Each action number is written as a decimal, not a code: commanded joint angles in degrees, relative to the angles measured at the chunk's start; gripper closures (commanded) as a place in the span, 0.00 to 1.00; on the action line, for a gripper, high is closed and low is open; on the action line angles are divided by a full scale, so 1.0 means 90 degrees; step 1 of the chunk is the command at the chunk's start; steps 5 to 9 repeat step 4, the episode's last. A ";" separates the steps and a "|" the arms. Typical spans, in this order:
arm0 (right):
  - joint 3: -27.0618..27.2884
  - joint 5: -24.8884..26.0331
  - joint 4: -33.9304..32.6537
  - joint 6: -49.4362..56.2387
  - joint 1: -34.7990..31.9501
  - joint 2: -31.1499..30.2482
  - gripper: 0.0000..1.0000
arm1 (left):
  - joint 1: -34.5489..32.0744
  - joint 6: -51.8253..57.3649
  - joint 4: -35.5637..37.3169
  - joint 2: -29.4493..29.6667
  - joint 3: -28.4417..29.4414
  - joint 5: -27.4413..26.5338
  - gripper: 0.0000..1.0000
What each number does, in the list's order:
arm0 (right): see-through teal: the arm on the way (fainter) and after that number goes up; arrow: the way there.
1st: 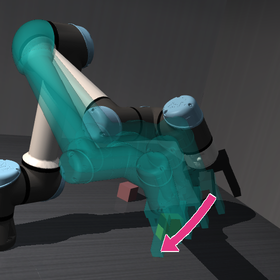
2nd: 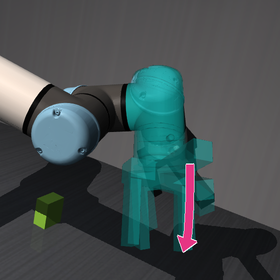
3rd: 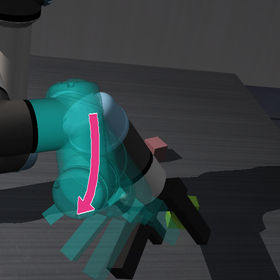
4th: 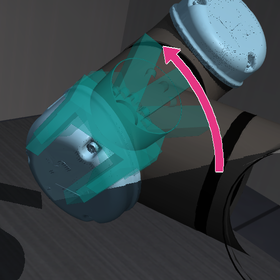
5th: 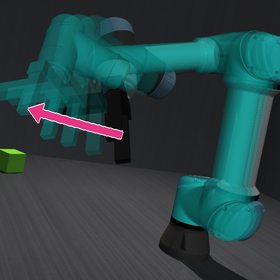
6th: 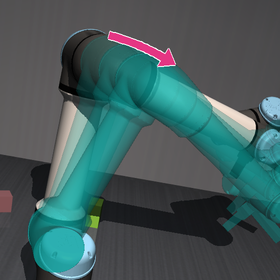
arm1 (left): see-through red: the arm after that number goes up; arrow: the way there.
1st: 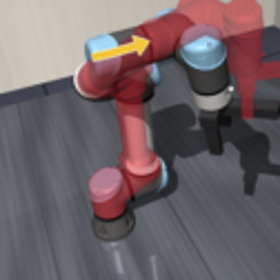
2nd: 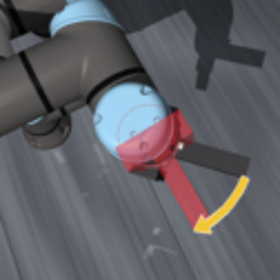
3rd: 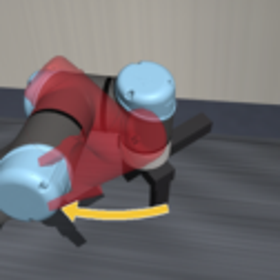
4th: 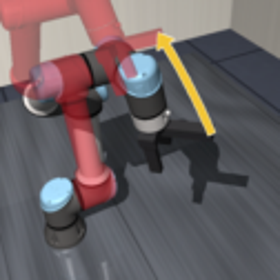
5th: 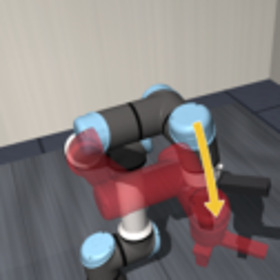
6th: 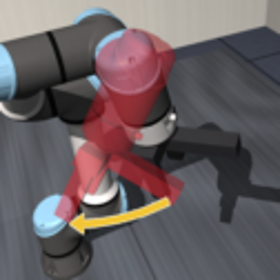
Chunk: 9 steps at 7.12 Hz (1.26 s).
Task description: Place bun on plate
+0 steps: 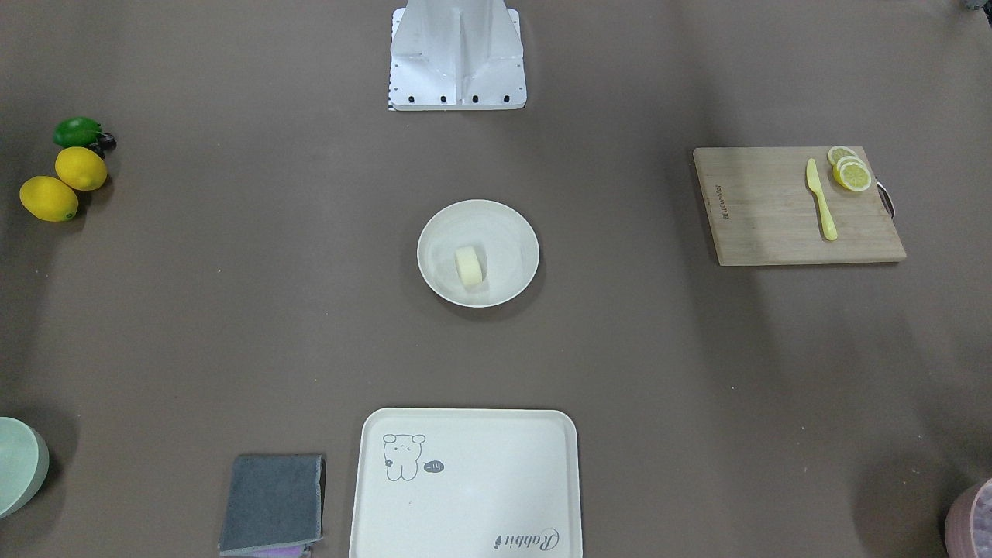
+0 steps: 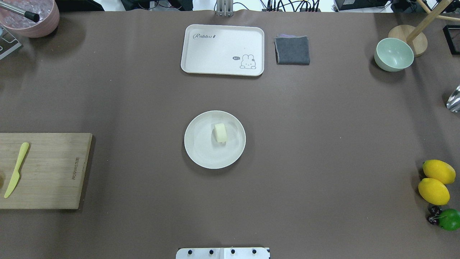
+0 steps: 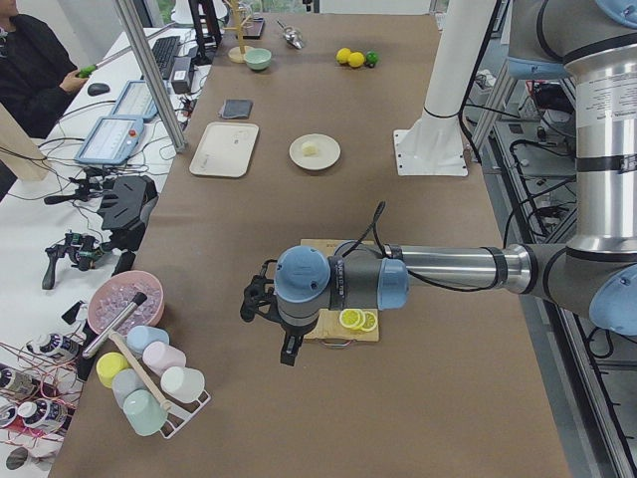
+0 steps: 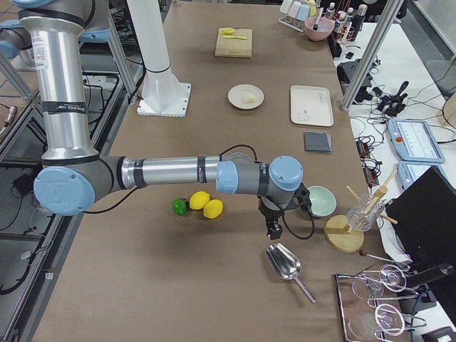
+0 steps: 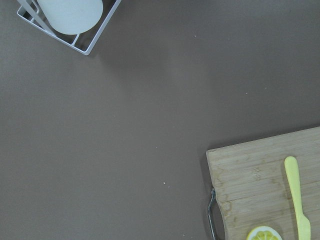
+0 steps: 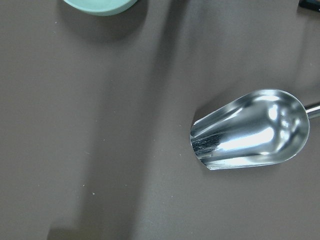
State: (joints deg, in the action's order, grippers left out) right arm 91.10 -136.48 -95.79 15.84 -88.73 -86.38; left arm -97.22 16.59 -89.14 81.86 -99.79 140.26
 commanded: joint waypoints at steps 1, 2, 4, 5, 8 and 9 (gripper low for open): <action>0.0024 -0.0012 0.0009 0.0008 -0.0092 -0.0090 0.00 | 0.0011 -0.0008 -0.0007 -0.0004 -0.0035 -0.0047 0.02; 0.0043 -0.0002 0.0009 -0.0031 -0.0102 -0.0022 0.00 | 0.0050 -0.0056 -0.0007 0.0122 -0.0006 -0.0057 0.02; -0.0005 -0.0166 0.0009 -0.0041 -0.0102 -0.0090 0.00 | 0.0060 -0.0056 -0.0007 0.0384 0.0062 -0.0067 0.02; -0.0005 -0.0166 0.0009 -0.0041 -0.0102 -0.0090 0.00 | 0.0060 -0.0056 -0.0007 0.0384 0.0062 -0.0067 0.02; -0.0005 -0.0166 0.0009 -0.0041 -0.0102 -0.0090 0.00 | 0.0060 -0.0056 -0.0007 0.0384 0.0062 -0.0067 0.02; -0.0005 -0.0166 0.0009 -0.0041 -0.0102 -0.0090 0.00 | 0.0060 -0.0056 -0.0007 0.0384 0.0062 -0.0067 0.02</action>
